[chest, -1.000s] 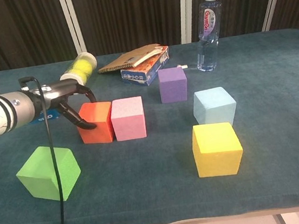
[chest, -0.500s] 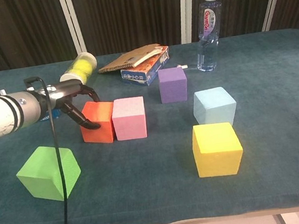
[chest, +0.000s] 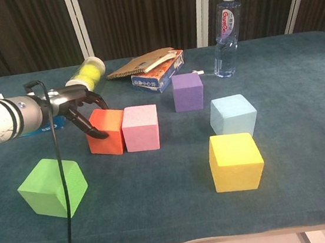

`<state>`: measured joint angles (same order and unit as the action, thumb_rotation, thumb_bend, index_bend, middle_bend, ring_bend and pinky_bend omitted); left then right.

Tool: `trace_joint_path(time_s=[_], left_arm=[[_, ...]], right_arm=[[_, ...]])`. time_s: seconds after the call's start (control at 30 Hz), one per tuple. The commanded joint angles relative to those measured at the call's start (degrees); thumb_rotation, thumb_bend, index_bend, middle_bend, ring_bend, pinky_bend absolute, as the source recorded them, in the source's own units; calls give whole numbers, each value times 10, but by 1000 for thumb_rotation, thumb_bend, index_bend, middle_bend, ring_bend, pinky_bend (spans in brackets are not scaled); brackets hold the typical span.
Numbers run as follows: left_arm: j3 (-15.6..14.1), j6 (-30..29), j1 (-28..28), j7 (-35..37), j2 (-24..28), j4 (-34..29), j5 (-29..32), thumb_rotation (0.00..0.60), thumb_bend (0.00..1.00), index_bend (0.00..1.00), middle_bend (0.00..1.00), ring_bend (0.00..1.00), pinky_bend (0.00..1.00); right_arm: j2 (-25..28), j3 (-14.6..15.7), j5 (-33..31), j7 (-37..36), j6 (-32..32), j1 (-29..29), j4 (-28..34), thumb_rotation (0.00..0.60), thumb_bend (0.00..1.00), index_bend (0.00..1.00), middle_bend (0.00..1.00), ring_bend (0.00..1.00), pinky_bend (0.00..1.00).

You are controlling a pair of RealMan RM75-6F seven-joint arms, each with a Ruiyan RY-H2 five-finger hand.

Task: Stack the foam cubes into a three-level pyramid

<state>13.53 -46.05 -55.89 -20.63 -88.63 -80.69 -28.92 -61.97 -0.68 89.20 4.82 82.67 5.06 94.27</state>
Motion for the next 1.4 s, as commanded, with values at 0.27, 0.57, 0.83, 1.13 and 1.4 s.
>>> trace_joint_path(time_s=[0.27, 0.57, 0.83, 1.13, 1.4], left_arm=[[0, -6, -1, 6, -4, 5, 2, 560, 372, 571, 163, 52, 51], [1, -10, -1, 5, -6, 5, 16, 556, 361, 571, 174, 62, 51], [2, -3, -3, 10, -10, 8, 20, 553, 360, 572, 174, 62, 50], [1, 13, -4, 20, -10, 15, 29, 542, 304, 563, 174, 62, 51], [-3, 16, -3, 24, -7, 13, 18, 492, 271, 492, 174, 62, 50]], right_arm=[[1, 0, 0, 0, -1, 0, 0, 600, 212, 0, 0, 0, 0], [1, 0, 0, 0, -1, 0, 1, 600, 212, 0, 0, 0, 0], [1, 0, -1, 0, -2, 0, 1, 600, 212, 0, 0, 0, 0], [2, -1, -2, 0, -1, -1, 2, 600, 212, 0, 0, 0, 0], [1, -1, -2, 2, -1, -1, 2, 600, 212, 0, 0, 0, 0]])
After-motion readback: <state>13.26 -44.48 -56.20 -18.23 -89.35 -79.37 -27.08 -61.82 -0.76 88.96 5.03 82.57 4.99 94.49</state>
